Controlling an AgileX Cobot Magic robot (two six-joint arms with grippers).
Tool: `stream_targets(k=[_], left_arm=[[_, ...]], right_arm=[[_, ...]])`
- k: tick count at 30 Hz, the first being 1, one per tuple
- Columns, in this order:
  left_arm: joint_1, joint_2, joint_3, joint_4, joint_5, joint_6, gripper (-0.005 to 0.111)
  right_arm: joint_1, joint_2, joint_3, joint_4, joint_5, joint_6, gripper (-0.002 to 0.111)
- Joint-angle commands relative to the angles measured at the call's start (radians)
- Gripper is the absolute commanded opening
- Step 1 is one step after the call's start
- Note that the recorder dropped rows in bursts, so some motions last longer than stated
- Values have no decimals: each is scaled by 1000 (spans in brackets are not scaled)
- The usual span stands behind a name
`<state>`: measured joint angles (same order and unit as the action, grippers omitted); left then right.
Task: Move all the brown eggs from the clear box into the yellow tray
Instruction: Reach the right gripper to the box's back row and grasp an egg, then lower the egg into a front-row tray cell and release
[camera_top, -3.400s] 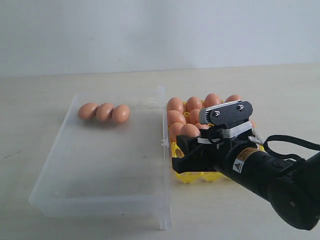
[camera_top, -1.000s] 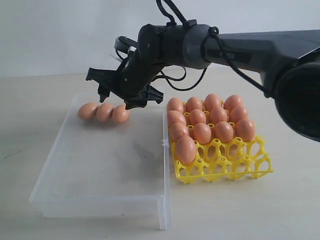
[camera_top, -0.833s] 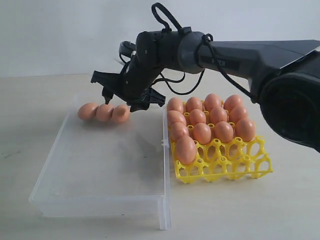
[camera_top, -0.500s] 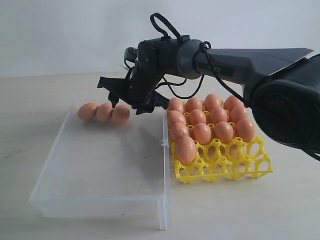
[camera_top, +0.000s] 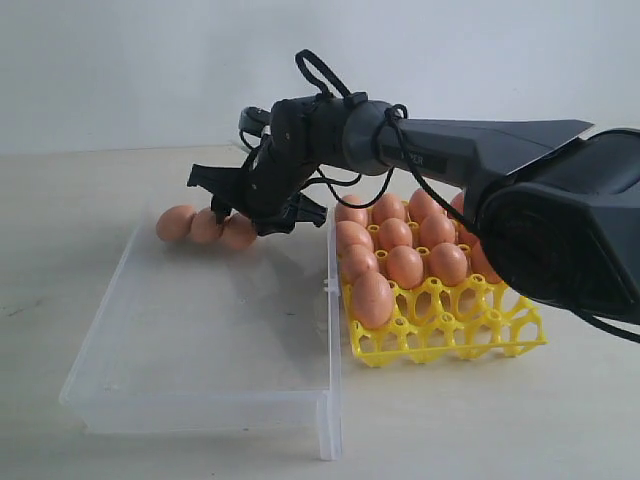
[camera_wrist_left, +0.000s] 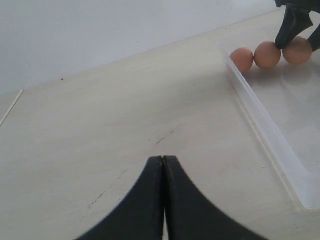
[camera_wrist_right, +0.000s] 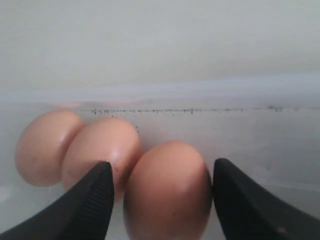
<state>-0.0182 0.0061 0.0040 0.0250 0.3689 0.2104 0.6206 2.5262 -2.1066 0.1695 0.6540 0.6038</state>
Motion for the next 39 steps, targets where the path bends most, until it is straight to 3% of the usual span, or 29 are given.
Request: stream_targets(k=[1, 4, 7, 12, 15, 19, 24, 30, 34, 39], left_arm=[[-2, -6, -4, 0, -8, -5, 0], [-2, -6, -4, 0, -8, -5, 0], [-2, -6, -4, 0, -8, -5, 0], [-2, -6, -4, 0, -8, -5, 0], [-2, -6, -4, 0, -8, -5, 0], [-2, -6, -4, 0, -8, -5, 0], [-2, -6, -4, 0, -8, -5, 0], [-2, -6, -4, 0, -8, -5, 0], [-2, -6, -4, 0, -8, -5, 0], [-2, -6, -4, 0, -8, -5, 0]], right_arm=[[-4, 1, -9, 1, 28, -27, 56], [-4, 1, -9, 4, 42, -44, 42], [-4, -6, -9, 8, 54, -91, 2], [-4, -65, -9, -18, 61, -221, 0], [1, -159, 76, -35, -8, -365, 0], [8, -362, 397, -56, -278, -427, 0], [-5, -679, 932, -58, -776, -462, 0], [-41, -976, 1450, -93, -1101, -610, 0], [-75, -1066, 1653, -63, -1237, -630, 0], [-94, -1045, 1735, -60, -1261, -604, 0]])
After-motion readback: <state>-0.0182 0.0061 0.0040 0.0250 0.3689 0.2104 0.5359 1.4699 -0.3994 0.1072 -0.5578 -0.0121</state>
